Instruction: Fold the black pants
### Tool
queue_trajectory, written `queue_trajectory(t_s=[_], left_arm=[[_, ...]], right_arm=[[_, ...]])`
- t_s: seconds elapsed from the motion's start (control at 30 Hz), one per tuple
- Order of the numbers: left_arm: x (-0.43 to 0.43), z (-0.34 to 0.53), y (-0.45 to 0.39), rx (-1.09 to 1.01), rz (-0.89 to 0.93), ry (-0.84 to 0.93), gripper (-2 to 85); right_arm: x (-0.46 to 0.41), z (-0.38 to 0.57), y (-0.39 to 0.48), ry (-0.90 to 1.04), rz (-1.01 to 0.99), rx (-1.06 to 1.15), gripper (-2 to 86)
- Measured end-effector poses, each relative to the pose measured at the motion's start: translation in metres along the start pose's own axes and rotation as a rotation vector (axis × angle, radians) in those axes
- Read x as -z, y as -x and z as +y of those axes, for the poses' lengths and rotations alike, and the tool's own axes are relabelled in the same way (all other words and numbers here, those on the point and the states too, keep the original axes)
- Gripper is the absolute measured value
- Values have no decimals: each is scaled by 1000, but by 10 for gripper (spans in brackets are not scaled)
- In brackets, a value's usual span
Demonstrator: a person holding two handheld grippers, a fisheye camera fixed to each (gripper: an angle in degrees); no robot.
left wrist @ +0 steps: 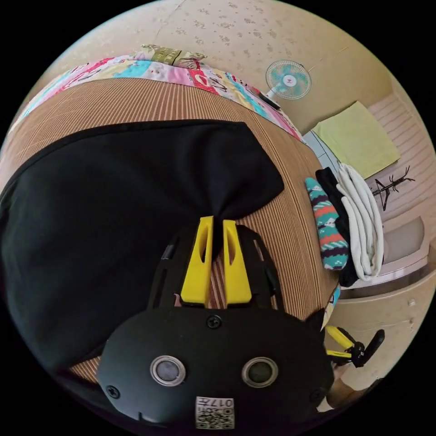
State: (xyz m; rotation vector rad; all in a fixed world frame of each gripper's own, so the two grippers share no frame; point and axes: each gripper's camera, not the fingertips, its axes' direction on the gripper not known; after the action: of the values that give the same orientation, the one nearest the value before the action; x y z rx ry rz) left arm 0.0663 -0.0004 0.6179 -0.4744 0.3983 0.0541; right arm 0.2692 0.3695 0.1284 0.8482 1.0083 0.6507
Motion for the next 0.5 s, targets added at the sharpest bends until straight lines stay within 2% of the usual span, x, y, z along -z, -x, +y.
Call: queue_trajectory(t_s=[0.1,0.17,0.23,0.3,0.37,0.5], left_arm=[[4,32,-40,-142,-42,48,54],[18,47,-58,-279,-48,122,73],[42,62,-52,-287,3,154,79],[84,90,-33,-309,127,101,68],[151,138,5,-309,195,3,59],[266,217,91,-121,79,-118,58]], right_arm=[[-23,-18,7,61,-50,59,178],[-42,-31,12,144,22,60,166],[-42,-42,21,199,76,89,146],[-32,-45,26,203,126,163,80],[-25,-42,26,195,84,241,48],[2,-46,26,177,60,293,34]])
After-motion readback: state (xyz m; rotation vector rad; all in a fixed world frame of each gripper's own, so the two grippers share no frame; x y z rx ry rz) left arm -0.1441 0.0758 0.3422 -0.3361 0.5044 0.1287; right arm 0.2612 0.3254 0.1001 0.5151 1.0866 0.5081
